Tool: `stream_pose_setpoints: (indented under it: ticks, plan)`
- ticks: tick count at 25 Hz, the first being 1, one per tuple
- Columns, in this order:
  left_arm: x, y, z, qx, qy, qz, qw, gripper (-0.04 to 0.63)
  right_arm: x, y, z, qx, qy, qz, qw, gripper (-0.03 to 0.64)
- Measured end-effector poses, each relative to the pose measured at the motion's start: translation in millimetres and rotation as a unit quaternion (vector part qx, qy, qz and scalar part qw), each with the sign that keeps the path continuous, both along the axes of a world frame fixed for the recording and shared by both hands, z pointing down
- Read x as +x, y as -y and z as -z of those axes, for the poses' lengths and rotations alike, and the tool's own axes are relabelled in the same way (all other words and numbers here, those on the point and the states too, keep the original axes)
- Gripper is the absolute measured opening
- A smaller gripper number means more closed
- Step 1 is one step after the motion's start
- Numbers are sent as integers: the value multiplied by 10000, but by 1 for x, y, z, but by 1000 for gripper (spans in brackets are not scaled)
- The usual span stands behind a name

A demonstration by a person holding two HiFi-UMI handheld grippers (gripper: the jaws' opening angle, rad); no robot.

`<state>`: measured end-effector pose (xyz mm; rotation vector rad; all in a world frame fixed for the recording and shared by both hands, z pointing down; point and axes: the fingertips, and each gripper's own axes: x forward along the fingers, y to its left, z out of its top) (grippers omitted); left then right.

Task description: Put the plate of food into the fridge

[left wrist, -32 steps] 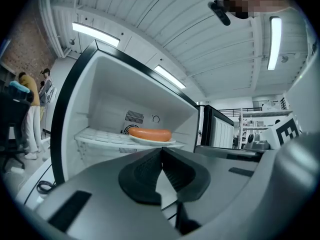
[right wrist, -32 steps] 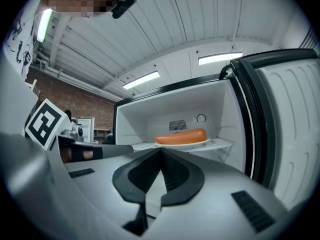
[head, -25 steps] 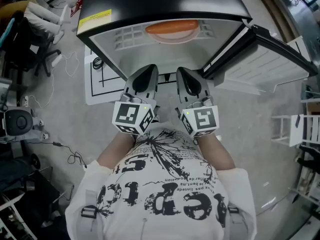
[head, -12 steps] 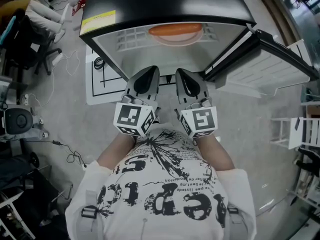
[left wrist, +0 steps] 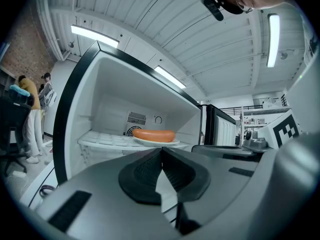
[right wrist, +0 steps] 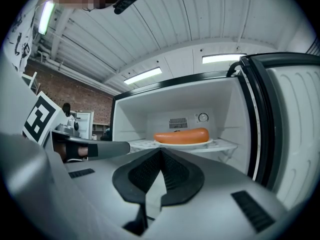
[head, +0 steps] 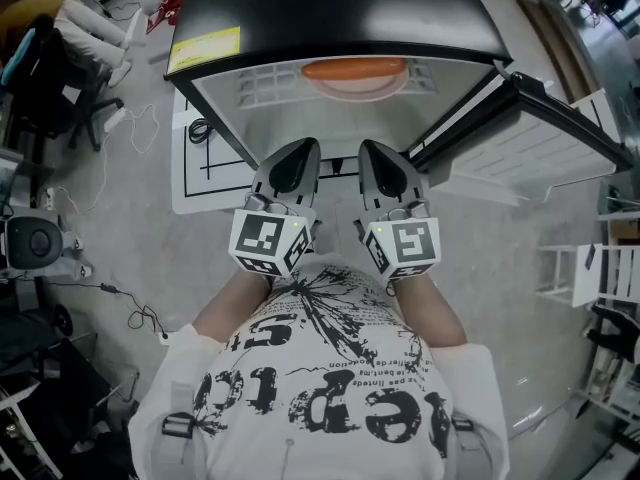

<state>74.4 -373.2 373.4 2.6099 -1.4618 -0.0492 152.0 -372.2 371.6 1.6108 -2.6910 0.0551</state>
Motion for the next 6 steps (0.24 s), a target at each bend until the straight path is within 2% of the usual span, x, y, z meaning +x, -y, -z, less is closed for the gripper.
stream_pose_setpoints:
  ticks: [6]
  plan:
    - [-1,0,4,86,59,-18,9999,8,1,2,4,37,-34,-42,10000,0]
